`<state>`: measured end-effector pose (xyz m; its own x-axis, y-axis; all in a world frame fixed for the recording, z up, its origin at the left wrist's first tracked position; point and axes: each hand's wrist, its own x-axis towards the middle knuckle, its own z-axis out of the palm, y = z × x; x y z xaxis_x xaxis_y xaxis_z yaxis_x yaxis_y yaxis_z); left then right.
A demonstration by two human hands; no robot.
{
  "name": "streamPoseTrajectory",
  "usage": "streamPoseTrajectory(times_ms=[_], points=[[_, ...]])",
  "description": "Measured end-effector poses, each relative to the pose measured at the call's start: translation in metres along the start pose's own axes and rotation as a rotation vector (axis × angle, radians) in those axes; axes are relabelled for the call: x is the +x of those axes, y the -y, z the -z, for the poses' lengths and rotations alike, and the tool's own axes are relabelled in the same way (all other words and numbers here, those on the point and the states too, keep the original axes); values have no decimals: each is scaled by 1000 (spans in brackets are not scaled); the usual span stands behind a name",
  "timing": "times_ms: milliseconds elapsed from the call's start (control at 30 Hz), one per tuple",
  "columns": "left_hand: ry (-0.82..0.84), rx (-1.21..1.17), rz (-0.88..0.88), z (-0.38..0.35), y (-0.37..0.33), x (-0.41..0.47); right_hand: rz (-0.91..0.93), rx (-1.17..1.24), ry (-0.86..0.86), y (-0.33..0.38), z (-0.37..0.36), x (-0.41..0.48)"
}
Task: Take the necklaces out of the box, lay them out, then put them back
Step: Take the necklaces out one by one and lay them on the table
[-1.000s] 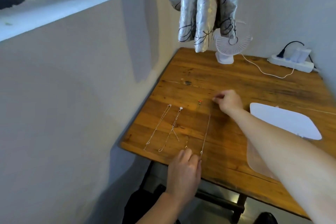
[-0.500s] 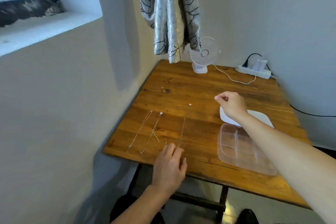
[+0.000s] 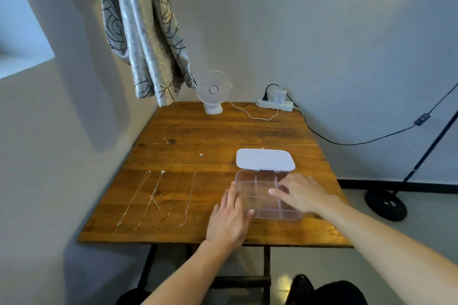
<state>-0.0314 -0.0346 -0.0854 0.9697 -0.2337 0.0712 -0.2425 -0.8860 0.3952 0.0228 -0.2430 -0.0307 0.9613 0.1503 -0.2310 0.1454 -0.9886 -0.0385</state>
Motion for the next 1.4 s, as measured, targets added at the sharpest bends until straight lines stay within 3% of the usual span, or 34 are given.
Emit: streamPoseTrajectory(times_ms=[267,500,700,867,1067,1233,1333,1400], points=[[0,99,32,-8,-6,-1,75,88,91,-2,1,0],[28,125,19,-5,-5,0,-1,212,299,-7,21,12],[22,111,30,-7,-9,1,20,28,3,-6,17,-1],[10,18,19,-4,-6,3,42,373,-160,-8,41,-16],[-85,-288,72,18,7,-10,145,846,-127,34,81,-35],[-181,-859,349,51,16,-19,183,1120,-16,82,88,-41],[-26,-1339,562,71,17,-24,114,1181,6,104,66,-37],[73,-1450,601,77,22,-32,36,1144,-22,112,41,-35]])
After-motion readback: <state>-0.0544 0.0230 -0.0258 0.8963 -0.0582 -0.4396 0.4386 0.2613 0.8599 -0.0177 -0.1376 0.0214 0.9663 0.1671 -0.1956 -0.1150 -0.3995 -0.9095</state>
